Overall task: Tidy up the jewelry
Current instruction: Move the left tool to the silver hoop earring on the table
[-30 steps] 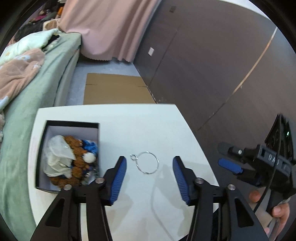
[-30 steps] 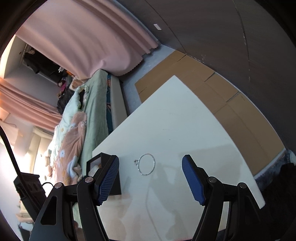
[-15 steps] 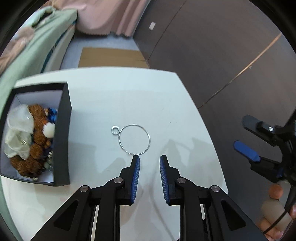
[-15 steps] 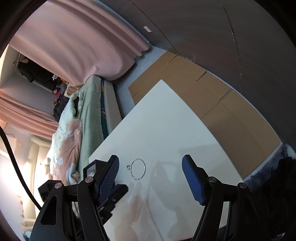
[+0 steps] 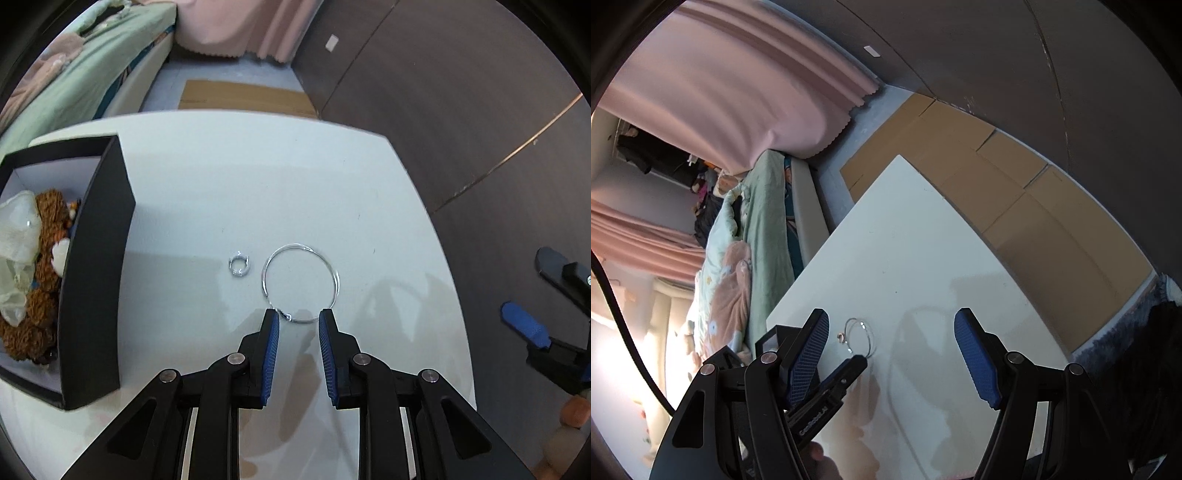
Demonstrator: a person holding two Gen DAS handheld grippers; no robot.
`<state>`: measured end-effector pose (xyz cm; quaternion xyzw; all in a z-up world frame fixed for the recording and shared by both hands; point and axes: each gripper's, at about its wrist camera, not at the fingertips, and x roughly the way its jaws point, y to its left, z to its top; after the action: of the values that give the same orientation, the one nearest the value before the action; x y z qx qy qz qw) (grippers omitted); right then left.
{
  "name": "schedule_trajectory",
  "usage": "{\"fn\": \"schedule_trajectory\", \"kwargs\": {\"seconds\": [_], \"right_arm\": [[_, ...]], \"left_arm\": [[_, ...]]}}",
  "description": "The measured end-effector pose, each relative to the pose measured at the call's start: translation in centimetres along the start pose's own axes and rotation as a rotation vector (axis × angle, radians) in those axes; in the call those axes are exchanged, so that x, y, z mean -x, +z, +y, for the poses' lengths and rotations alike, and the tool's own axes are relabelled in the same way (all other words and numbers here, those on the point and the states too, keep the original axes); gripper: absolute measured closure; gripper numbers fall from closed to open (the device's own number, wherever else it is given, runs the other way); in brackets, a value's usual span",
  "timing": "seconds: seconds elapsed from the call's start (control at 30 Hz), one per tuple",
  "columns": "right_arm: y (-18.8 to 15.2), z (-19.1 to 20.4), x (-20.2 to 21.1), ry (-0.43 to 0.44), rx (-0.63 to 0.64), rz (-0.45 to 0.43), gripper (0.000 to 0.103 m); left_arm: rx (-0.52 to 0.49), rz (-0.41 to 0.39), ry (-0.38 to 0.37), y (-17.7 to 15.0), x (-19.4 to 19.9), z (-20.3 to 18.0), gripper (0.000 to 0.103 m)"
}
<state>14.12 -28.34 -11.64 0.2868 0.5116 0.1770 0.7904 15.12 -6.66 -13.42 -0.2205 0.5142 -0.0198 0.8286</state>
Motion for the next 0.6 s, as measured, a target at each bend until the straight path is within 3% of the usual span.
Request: {"fn": "schedule_trajectory", "kwargs": {"seconds": [0.27, 0.6], "right_arm": [[0.3, -0.2, -0.4, -0.016, -0.023, 0.0, 0.032], [0.3, -0.1, -1.1, -0.015, -0.03, 0.024, 0.032]], "left_arm": [[0.033, -0.006, -0.037, 0.9, -0.4, 0.6, 0.08], [0.033, -0.023, 0.006, 1.8, -0.7, 0.1, 0.08]]}}
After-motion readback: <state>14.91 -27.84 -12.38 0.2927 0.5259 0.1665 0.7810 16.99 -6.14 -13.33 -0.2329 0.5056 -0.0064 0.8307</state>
